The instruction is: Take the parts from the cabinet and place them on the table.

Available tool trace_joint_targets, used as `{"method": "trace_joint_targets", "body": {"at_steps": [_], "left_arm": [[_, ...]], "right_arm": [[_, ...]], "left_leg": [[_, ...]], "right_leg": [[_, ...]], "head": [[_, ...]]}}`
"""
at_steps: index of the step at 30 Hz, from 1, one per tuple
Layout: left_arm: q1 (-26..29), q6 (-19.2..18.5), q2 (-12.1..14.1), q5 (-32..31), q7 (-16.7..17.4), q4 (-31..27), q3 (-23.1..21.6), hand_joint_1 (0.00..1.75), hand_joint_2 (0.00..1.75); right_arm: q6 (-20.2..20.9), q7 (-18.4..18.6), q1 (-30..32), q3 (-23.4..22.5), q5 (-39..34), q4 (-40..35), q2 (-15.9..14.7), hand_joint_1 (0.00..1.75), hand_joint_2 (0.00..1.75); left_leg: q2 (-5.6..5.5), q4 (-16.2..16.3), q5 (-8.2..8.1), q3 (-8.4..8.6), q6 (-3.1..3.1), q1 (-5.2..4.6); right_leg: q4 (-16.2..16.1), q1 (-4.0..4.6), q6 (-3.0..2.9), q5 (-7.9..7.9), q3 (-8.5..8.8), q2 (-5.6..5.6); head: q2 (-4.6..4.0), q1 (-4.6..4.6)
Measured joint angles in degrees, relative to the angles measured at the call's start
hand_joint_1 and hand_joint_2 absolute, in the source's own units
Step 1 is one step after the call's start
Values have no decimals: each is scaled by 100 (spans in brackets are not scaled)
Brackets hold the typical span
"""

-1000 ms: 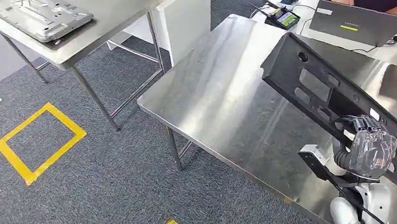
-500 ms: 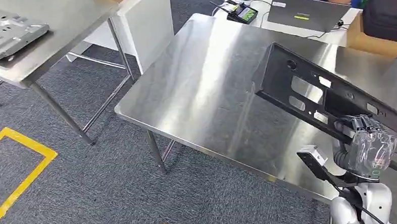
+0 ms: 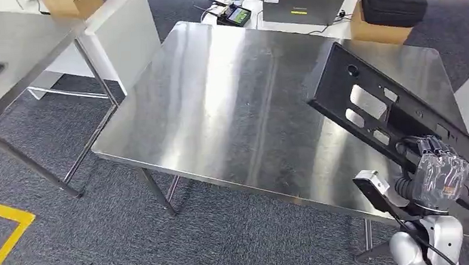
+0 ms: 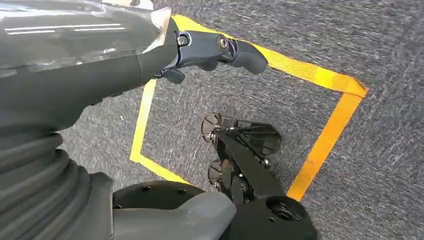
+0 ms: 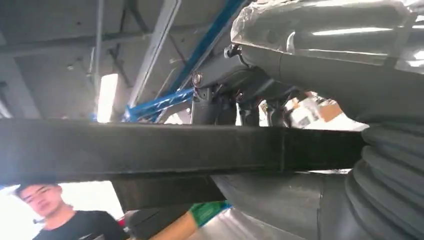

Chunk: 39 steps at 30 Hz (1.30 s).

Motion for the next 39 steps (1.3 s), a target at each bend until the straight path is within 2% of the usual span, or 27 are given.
{"method": "trace_joint_targets", "body": {"at_steps": [1,2,3,4,5,6,7,8,9,10,11,12,13,14,16,17,18,19,20,21,22,25,29,33,37,39], "left_arm": [[-1,0,0,-22,0,-2,5,0,175],[0,0,0,-37,0,0,13,0,175],[0,-2,0,-55,-2,0,33,0,175],[-4,-2,0,-57,2,0,48,0,175],[-6,-4,2,-100,2,-2,53,0,175],[-10,-4,2,-114,2,-2,53,0,175],[-19,-9,2,-125,2,-2,53,0,175],[-24,-11,2,-133,0,-2,55,0,175],[-17,-13,2,-149,2,-2,55,0,175],[-7,-20,9,-155,2,-2,57,0,175],[1,-26,13,-162,2,-2,57,0,175],[5,-28,24,-175,4,-2,61,0,175],[4,-35,28,-193,9,-2,61,0,175],[2,-44,28,-219,11,-2,61,0,175],[-4,-46,28,-230,11,-2,61,0,175],[-7,-52,28,-232,11,-2,61,0,175],[-9,-52,31,-232,15,-2,61,0,175],[-13,-55,31,-234,15,-2,61,0,175],[-15,-55,33,-234,15,-2,61,0,175],[-15,-55,44,-234,15,-2,61,0,175],[-12,-57,46,-234,15,-2,61,0,175],[-20,-80,59,-232,20,-2,94,0,175],[-54,-61,96,-212,-11,-2,164,0,175],[-102,-179,118,-214,-90,-2,267,0,175],[-102,-234,122,-227,-103,-2,378,0,175],[-101,-243,122,-234,-107,-2,387,0,175]], "right_arm": [[0,11,0,0,28,0,0,175,175],[0,22,1,-4,48,0,0,175,175],[0,68,-3,-13,100,0,0,175,175],[2,88,16,-18,160,-4,2,175,175],[11,145,60,-46,251,-28,0,175,175],[22,190,116,-70,306,-39,0,175,175],[26,216,161,-98,345,-48,-7,175,175],[28,234,183,-120,359,-48,-20,175,175],[59,262,165,-138,383,-48,-33,175,175],[85,280,161,-149,407,-48,-35,175,175],[138,319,166,-160,455,-44,-35,175,175],[186,356,167,-181,514,-18,-35,175,175],[232,394,162,-199,569,22,-42,175,175],[260,433,153,-210,630,68,-46,175,175],[328,496,101,-243,747,177,-92,175,175],[343,514,59,-256,781,219,-109,175,175],[369,531,0,-273,820,280,-129,175,175],[378,533,-18,-289,833,310,-149,175,175],[387,540,-29,-304,846,339,-160,175,175],[413,553,-41,-315,853,374,-164,175,175],[448,588,-58,-324,901,409,-173,175,175],[754,717,-360,-315,1125,753,-208,175,175],[946,848,-1488,-64,1520,2039,-297,175,175],[920,911,-2871,519,2053,3761,-199,175,175],[925,997,-3716,1191,2605,4987,85,175,175],[927,1047,-3916,1456,2750,5290,190,175,175]], "left_leg": [[-83,-468,235,241,12,19],[-380,-859,346,430,14,53],[-473,-980,303,488,26,43],[-411,-971,294,466,36,16],[-375,-973,289,458,58,-18],[-333,-984,303,460,108,-50],[-276,-1078,375,481,203,-44],[-221,-1146,432,497,257,-36],[-193,-1154,443,475,282,-54],[-136,-1150,452,465,307,-72],[-87,-1150,456,456,314,-87],[-47,-1147,461,436,322,-107],[-7,-1147,470,426,333,-123],[18,-1145,473,417,336,-133],[51,-1132,475,422,331,-148],[65,-1110,473,418,323,-156],[81,-1078,452,399,291,-207],[86,-1074,453,391,270,-210],[83,-1070,460,386,254,-207],[78,-1059,441,371,384,-212],[76,-1059,465,365,405,-205],[77,-1078,493,364,360,-184],[101,-1099,533,352,296,-174],[105,-1103,578,327,226,-158],[93,-1102,600,302,194,-148],[72,-1102,601,294,194,-148]], "right_leg": [[0,-12,7,4,11,76],[-3,-17,22,13,8,135],[22,40,55,26,-32,196],[12,-4,93,52,-60,238],[-2,-12,123,70,-95,279],[-43,-43,169,98,-95,318],[-75,-10,235,110,-137,322],[65,-8,202,20,-188,75],[345,24,142,-156,-335,-121],[791,20,83,-375,-535,-229],[1238,19,53,-554,-731,-273],[1620,21,56,-673,-893,-291],[1726,20,90,-671,-923,-297],[1543,21,134,-581,-798,-303],[582,21,222,-249,-211,-327],[100,20,229,-139,84,-370],[-21,62,165,-164,122,-381],[-43,77,122,-124,145,-364],[-57,66,113,-111,143,-363],[-63,48,125,-104,147,-363],[-63,63,124,-104,150,-364],[-61,87,97,-89,144,-361],[-55,103,24,-45,109,-323],[-46,113,8,-20,65,-320],[-42,121,-5,-7,46,-334],[-42,122,-5,-7,45,-358]], "head": [[0,-7],[0,-2],[0,8],[0,4],[0,2],[0,-4],[0,6],[0,9],[0,18],[0,28],[0,22],[0,28],[0,35],[0,35],[0,33],[0,42],[0,33],[0,22],[0,26],[0,24],[0,26],[0,31],[0,22],[0,24],[0,24],[0,24]]}}
